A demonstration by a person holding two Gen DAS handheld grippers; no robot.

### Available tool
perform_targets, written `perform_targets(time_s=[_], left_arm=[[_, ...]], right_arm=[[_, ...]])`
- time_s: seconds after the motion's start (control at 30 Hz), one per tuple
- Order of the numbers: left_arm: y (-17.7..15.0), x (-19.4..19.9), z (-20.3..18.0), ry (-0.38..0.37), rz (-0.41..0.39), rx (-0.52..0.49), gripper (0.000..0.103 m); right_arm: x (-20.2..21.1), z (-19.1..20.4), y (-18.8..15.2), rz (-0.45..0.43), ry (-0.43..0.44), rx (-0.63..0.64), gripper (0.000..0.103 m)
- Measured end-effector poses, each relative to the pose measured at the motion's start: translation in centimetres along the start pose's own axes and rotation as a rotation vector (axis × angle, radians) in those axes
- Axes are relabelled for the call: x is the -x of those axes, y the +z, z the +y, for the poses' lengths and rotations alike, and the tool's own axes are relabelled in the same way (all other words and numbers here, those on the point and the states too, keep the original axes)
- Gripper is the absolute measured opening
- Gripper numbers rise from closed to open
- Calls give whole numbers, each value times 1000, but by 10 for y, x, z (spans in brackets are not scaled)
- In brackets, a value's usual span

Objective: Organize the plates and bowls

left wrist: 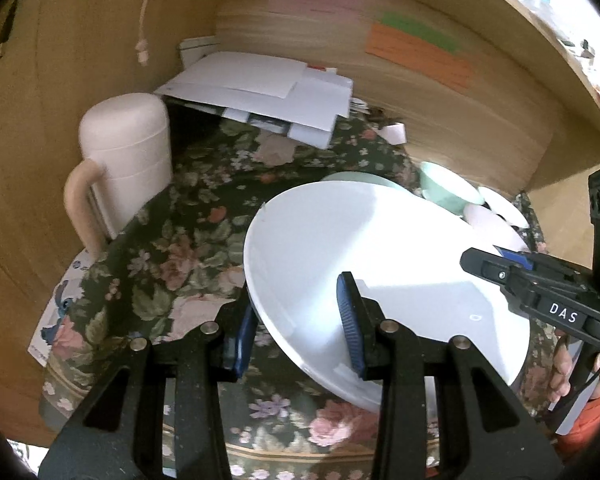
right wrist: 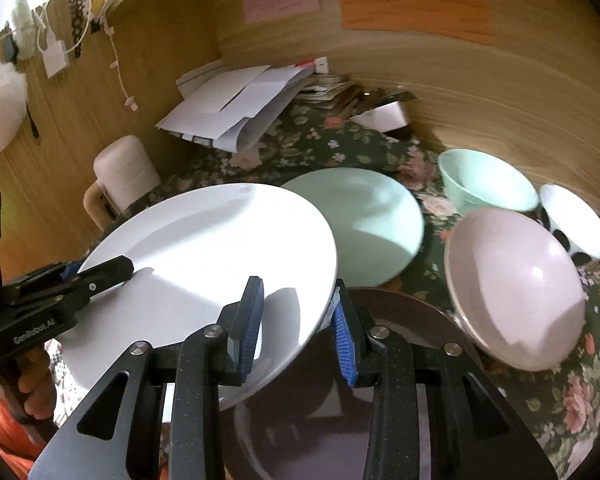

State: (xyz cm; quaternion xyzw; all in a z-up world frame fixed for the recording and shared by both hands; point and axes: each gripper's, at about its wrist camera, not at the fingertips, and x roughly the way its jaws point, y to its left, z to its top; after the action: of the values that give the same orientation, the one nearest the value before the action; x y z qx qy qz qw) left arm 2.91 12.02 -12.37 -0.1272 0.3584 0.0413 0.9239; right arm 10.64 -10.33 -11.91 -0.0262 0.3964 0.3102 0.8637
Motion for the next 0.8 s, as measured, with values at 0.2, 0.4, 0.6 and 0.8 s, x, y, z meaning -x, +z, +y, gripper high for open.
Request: perform_targets(time_s=[0.2, 0.4, 0.6, 0.8], left_arm=[[-3, 0, -20, -27, 7, -27, 39], [-8, 2, -39, -46, 12, -54, 39], [-15, 1, -55, -59, 21, -77, 39], [-24, -5, -68, -69, 50, -90, 39]], right_arm=[[15, -16, -12, -18, -19, -31, 30], [30, -25, -25, -36, -36, -55, 30], [39, -36, -37, -38, -42, -76, 30], [41, -48, -52, -25, -43, -108, 30]])
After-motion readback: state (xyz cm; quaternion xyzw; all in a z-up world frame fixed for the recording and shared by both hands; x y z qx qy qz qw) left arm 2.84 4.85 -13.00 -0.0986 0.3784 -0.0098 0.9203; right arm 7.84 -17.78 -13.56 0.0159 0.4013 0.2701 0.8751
